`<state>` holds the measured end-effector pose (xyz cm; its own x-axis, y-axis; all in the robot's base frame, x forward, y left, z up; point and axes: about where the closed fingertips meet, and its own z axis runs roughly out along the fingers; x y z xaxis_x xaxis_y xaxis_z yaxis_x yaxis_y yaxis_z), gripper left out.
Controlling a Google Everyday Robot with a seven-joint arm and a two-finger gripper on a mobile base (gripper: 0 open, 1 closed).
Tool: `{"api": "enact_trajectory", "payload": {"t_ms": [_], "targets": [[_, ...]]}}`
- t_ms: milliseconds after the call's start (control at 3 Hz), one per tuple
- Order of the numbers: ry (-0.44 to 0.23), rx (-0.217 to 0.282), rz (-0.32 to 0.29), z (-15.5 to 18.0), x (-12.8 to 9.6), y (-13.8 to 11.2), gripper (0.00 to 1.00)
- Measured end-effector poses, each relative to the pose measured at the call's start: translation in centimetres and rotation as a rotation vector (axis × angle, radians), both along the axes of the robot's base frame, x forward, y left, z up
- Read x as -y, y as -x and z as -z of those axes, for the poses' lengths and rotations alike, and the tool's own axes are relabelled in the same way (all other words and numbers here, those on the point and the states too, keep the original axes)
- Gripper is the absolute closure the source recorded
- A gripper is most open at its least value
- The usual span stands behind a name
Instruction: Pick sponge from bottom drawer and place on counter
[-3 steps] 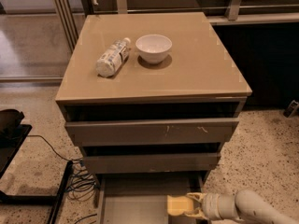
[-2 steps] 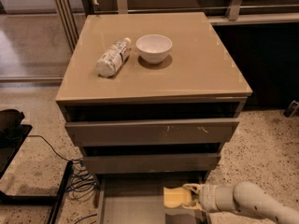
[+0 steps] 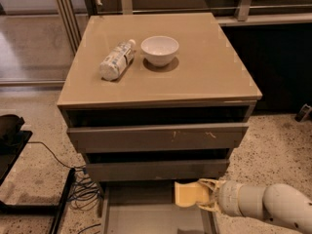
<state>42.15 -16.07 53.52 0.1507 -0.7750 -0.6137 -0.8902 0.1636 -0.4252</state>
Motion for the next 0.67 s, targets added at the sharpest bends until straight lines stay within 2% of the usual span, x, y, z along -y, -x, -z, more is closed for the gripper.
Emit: {"api": "enact_trajectory", "payload": {"t_ms": [333, 667], "targets": [[0.030, 0.040, 0.022, -6.68, 2.02, -0.18, 1.00], [0.030, 0.040, 0.022, -6.68, 2.02, -0.18, 1.00]]}}
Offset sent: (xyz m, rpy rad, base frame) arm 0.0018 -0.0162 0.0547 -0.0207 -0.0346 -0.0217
